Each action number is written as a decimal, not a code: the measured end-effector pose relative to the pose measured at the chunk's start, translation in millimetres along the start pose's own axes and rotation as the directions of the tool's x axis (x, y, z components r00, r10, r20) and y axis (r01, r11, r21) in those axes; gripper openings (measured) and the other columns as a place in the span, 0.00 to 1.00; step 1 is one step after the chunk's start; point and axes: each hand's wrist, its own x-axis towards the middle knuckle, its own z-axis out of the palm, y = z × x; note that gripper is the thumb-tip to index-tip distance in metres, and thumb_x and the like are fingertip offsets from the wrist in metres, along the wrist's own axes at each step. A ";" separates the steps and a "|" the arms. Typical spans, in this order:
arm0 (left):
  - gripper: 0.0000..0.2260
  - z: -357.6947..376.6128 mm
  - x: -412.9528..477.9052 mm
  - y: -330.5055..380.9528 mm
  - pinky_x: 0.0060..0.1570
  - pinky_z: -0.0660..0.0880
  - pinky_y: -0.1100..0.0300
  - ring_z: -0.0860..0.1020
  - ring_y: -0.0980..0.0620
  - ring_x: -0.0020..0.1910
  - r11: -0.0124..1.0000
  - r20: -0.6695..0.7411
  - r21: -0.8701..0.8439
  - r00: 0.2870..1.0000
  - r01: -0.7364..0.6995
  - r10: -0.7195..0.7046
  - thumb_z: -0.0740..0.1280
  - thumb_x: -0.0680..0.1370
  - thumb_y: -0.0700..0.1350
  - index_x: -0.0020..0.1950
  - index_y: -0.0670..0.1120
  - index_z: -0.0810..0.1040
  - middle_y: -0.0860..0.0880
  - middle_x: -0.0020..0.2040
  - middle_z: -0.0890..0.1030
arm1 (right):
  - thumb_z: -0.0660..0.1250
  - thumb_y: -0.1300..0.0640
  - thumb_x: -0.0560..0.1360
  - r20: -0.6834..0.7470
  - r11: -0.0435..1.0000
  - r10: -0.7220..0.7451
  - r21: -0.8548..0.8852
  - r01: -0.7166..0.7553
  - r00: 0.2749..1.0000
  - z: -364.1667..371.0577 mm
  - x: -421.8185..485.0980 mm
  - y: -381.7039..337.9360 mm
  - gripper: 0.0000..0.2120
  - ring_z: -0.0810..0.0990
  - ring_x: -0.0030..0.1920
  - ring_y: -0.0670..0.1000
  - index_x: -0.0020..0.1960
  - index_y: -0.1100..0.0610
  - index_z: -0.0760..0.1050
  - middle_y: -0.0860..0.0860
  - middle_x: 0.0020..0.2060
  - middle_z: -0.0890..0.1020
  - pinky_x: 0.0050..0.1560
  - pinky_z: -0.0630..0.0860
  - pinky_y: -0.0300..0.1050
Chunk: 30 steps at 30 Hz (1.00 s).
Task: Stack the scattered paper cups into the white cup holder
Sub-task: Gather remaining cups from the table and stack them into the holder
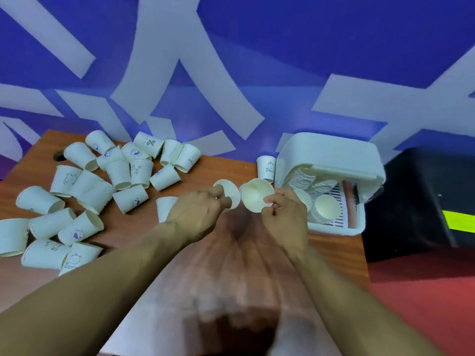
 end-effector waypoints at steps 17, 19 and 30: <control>0.07 -34.9 118.6 133.6 0.32 0.75 0.53 0.77 0.46 0.43 0.997 -0.204 -0.076 0.979 0.001 -0.017 0.64 0.79 0.46 0.55 0.55 0.77 0.54 0.51 0.76 | 0.74 0.62 0.70 -0.209 0.990 -0.019 -0.139 -0.010 0.978 -147.0 25.6 87.5 0.05 0.78 0.48 0.51 0.44 0.54 0.82 0.47 0.63 0.69 0.39 0.78 0.51; 0.06 -27.6 126.8 145.6 0.32 0.75 0.52 0.77 0.46 0.43 0.995 -0.199 -0.100 0.980 0.005 -0.025 0.63 0.79 0.47 0.55 0.56 0.77 0.55 0.51 0.75 | 0.74 0.61 0.70 -0.229 0.991 -0.001 -0.130 -0.029 0.974 -151.7 25.0 95.2 0.04 0.78 0.47 0.51 0.43 0.54 0.81 0.46 0.65 0.68 0.39 0.79 0.51; 0.06 7.3 153.6 175.5 0.30 0.74 0.56 0.79 0.48 0.41 0.989 -0.202 -0.147 0.979 0.009 -0.039 0.62 0.80 0.52 0.54 0.58 0.77 0.57 0.50 0.76 | 0.70 0.59 0.72 -0.249 0.992 -0.120 -0.076 0.105 0.961 -145.8 23.2 146.4 0.03 0.78 0.42 0.52 0.45 0.54 0.79 0.46 0.42 0.78 0.36 0.78 0.48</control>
